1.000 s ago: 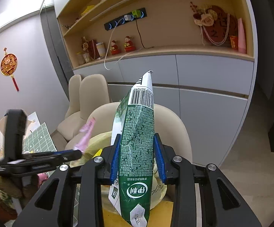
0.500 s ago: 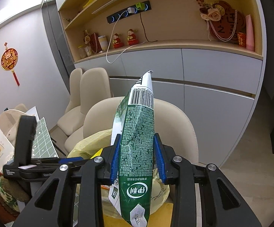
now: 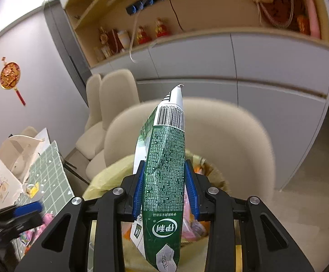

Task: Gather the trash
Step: 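Lower the white-green box into the yellow bag and open the right gripper, then move both grippers back over the table toward the red-gold snack bag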

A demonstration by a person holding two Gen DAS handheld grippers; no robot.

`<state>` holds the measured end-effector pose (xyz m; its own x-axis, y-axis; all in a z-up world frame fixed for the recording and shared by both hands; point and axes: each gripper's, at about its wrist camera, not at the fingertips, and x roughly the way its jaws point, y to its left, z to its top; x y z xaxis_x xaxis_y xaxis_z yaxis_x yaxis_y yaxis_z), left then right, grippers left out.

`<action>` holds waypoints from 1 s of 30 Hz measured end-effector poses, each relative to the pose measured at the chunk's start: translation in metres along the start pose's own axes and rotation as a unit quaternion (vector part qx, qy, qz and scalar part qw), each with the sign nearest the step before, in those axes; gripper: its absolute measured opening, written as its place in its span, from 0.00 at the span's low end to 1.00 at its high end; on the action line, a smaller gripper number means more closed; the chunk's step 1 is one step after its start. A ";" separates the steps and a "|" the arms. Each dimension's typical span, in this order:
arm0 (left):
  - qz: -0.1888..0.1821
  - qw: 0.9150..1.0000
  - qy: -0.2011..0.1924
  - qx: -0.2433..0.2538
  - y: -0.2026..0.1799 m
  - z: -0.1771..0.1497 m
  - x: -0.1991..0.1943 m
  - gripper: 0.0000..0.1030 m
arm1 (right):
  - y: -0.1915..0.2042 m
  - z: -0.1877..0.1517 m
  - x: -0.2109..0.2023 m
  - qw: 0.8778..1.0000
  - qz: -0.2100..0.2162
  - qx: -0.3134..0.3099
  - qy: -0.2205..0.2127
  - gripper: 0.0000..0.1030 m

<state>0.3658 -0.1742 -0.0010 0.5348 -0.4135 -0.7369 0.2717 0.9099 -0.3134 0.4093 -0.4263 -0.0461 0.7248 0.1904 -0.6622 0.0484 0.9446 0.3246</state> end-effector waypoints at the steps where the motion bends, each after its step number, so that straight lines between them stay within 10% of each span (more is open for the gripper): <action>1: 0.002 1.000 0.000 -0.004 0.003 -0.002 -0.002 0.58 | 0.000 -0.002 0.009 1.000 0.004 0.013 0.015 0.31; 13: 0.022 0.999 0.004 -0.036 0.017 -0.015 -0.006 0.58 | 0.025 -0.040 0.068 0.990 0.004 -0.028 0.139 0.31; 30: 0.024 1.000 -0.002 -0.019 0.022 -0.034 -0.033 0.58 | 0.022 -0.049 -0.005 0.998 -0.029 -0.011 0.058 0.45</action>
<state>0.3264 -0.1395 -0.0039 0.5504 -0.3695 -0.7486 0.2153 0.9292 -0.3004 0.3731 -0.3931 -0.0683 0.6374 0.1628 -0.7532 0.0718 0.9607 0.2683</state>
